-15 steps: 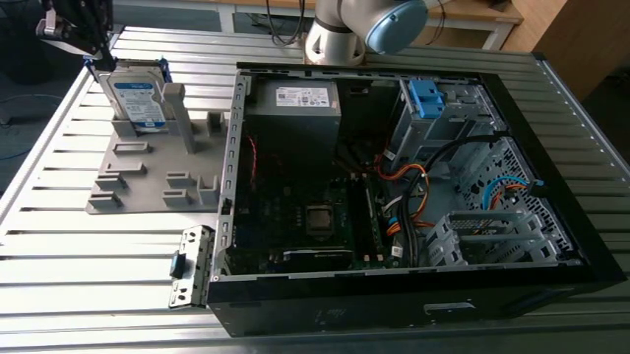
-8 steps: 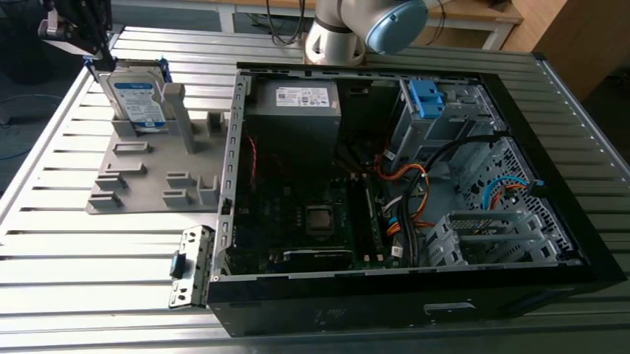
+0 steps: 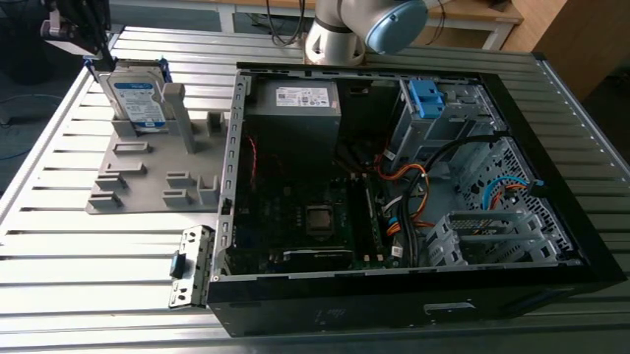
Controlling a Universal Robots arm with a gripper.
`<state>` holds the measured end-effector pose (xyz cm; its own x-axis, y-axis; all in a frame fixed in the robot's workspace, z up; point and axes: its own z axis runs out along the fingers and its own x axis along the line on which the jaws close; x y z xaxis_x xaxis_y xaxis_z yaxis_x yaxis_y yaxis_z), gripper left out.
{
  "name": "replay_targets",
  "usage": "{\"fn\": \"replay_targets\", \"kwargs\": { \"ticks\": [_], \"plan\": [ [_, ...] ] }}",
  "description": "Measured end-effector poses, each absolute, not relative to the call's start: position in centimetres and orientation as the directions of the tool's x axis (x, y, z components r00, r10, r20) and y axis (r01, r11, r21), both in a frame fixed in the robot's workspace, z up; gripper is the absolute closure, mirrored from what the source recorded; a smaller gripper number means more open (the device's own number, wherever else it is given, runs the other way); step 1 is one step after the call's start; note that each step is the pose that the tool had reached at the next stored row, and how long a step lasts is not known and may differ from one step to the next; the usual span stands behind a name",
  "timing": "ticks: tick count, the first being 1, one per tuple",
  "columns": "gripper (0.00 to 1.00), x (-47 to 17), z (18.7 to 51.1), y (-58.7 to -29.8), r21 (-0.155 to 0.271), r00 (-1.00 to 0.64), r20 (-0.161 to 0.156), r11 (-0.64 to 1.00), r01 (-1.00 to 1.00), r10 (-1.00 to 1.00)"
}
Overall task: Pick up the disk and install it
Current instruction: 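Pick up the disk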
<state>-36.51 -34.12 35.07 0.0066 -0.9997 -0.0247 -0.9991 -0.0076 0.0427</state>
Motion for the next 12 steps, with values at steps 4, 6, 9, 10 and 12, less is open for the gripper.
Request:
{"fn": "replay_targets", "kwargs": {
  "ticks": [4,6,9,10,12],
  "plan": [
    [0.89,-36.51,35.07,-34.12,0.043,0.031,-0.025,-0.032,-0.999,-0.999],
    [0.89,-36.51,35.07,-34.12,0.043,0.044,-0.025,-0.045,-0.998,-0.999],
    [0.89,-36.51,35.07,-34.12,0.043,0.061,-0.025,-0.062,-0.997,-0.998],
    [0.89,-36.51,35.07,-34.12,0.043,0.067,-0.025,-0.068,-0.997,-0.997],
    [0.89,-36.51,35.07,-34.12,0.043,0.08,-0.025,-0.081,-0.996,-0.996]
  ]
}}
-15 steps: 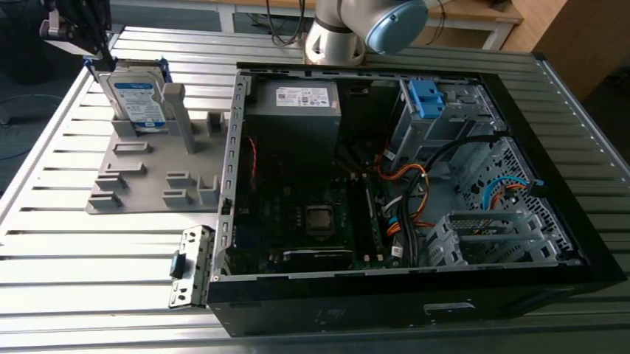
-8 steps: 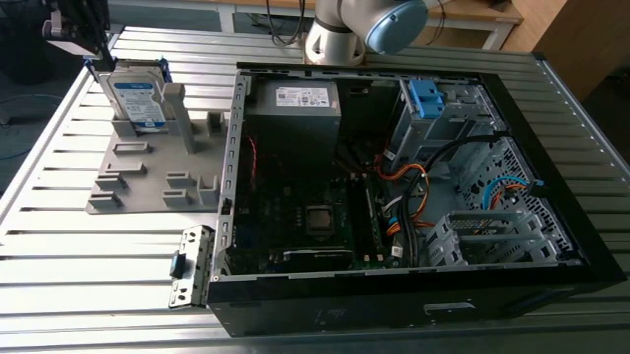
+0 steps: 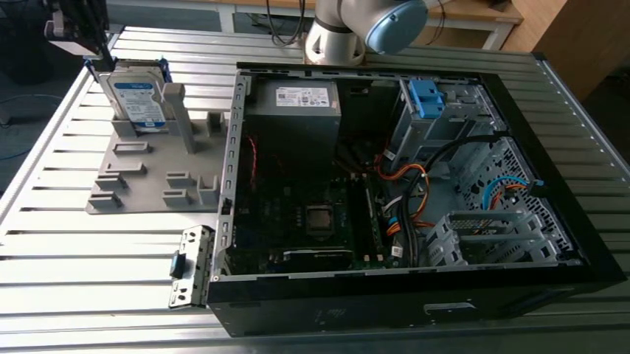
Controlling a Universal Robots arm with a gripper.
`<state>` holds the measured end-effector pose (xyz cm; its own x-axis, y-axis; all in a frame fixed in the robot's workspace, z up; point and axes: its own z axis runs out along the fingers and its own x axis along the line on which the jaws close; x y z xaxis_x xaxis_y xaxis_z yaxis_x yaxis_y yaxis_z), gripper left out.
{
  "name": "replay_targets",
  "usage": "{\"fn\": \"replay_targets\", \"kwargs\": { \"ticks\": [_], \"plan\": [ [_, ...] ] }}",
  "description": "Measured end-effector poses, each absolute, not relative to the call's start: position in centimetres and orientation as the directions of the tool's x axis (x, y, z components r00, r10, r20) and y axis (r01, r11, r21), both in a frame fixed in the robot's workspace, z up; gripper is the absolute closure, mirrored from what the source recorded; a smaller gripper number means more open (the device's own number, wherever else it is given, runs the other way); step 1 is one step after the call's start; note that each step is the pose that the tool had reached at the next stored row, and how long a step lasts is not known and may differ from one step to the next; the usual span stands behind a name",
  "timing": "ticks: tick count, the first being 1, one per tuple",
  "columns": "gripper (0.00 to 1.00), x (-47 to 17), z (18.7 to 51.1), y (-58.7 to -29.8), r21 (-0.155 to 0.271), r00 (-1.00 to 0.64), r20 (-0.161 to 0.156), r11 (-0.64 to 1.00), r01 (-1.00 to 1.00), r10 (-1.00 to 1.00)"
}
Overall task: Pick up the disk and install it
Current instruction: 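Pick up the disk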
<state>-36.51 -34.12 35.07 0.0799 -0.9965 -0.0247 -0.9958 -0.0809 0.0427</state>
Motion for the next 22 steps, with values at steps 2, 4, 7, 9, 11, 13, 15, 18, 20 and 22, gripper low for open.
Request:
{"fn": "replay_targets", "kwargs": {
  "ticks": [2,4,7,9,11,13,15,18,20,22],
  "plan": [
    [0.89,-36.51,35.07,-34.12,0.043,0.092,-0.025,-0.093,-0.995,-0.995],
    [0.89,-36.51,35.07,-34.12,0.043,0.104,-0.025,-0.105,-0.994,-0.994],
    [0.89,-36.51,35.07,-34.12,0.043,0.123,-0.025,-0.124,-0.991,-0.992],
    [0.89,-36.51,35.07,-34.12,0.043,0.135,-0.025,-0.136,-0.99,-0.991],
    [0.89,-36.51,35.07,-34.12,0.043,0.147,-0.025,-0.148,-0.988,-0.989],
    [0.89,-36.51,35.07,-34.12,0.043,0.159,-0.025,-0.16,-0.986,-0.987],
    [0.89,-36.51,35.07,-34.12,0.043,0.171,-0.025,-0.172,-0.984,-0.985],
    [0.89,-36.51,35.07,-34.12,0.043,0.19,-0.025,-0.191,-0.981,-0.981],
    [0.89,-36.51,35.07,-34.12,0.043,0.203,-0.025,-0.204,-0.978,-0.979],
    [0.89,-36.51,35.07,-34.12,0.043,0.216,-0.025,-0.217,-0.975,-0.976]
  ]
}}
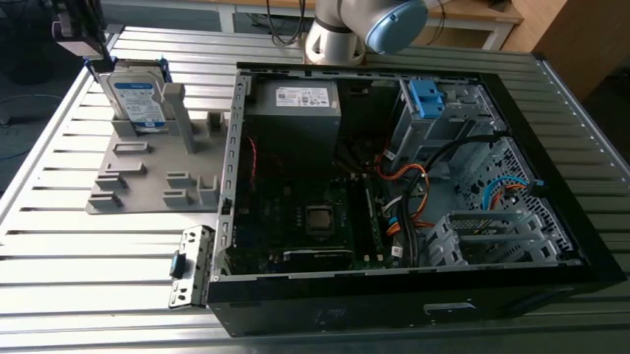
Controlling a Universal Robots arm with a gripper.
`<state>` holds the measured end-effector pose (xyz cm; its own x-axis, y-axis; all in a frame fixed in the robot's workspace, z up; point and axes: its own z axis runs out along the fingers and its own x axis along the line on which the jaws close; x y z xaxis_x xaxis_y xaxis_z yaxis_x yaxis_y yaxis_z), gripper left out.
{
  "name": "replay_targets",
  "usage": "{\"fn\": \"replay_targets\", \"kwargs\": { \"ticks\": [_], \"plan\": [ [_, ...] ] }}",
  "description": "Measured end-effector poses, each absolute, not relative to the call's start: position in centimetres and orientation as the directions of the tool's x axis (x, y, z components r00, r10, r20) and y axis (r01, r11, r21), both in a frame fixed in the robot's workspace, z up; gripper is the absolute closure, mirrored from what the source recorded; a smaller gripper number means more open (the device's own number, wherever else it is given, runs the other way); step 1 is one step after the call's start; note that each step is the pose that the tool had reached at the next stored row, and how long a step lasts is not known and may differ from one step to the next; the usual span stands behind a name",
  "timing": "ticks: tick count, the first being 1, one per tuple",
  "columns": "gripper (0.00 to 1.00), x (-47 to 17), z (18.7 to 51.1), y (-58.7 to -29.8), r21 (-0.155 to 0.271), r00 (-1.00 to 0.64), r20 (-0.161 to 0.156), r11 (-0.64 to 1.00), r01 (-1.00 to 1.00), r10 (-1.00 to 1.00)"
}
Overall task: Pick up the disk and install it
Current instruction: 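Pick up the disk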
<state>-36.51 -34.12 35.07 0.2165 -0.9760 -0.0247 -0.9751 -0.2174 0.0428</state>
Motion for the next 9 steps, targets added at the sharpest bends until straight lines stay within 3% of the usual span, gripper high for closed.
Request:
{"fn": "replay_targets", "kwargs": {
  "ticks": [9],
  "plan": [
    [0.89,-36.51,35.03,-34.1,0.043,0.25,-0.025,-0.251,-0.967,-0.968]
  ]
}}
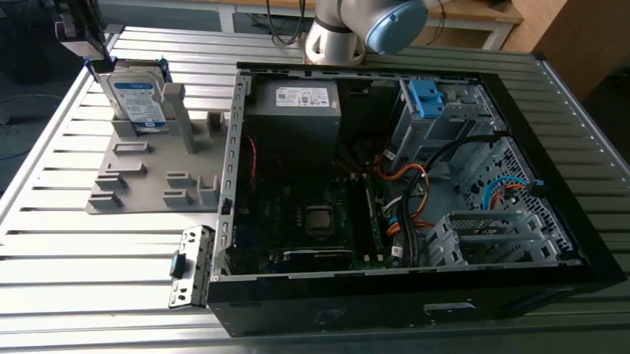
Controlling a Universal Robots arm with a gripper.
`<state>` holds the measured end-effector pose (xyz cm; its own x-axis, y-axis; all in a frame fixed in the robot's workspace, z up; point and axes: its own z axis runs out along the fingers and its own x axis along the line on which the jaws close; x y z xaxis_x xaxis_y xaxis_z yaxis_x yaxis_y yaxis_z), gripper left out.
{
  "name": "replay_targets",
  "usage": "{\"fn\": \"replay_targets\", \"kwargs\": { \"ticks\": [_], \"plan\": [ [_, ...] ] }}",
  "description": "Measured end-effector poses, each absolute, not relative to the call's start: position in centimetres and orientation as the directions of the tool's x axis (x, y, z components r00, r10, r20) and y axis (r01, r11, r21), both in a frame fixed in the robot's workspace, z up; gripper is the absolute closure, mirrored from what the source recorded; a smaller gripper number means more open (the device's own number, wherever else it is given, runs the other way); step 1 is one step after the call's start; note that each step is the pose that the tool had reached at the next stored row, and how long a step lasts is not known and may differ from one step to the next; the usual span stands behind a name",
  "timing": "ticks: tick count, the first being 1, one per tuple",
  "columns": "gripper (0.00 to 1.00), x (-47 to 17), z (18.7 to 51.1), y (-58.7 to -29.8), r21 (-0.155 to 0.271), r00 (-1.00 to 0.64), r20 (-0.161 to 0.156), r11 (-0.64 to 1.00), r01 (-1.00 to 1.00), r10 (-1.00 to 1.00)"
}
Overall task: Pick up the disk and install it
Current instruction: 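Pick up the disk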
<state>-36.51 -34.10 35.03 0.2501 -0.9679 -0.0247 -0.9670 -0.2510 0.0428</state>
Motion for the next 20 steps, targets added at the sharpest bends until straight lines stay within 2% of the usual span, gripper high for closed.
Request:
{"fn": "replay_targets", "kwargs": {
  "ticks": [11,20],
  "plan": [
    [0.89,-36.51,34.68,-34.11,0.043,0.057,-0.026,-0.058,-0.997,-0.998],
    [0.89,-36.5,34.59,-34.1,0.042,-0.042,-0.049,0.04,-0.998,-0.998]
  ]
}}
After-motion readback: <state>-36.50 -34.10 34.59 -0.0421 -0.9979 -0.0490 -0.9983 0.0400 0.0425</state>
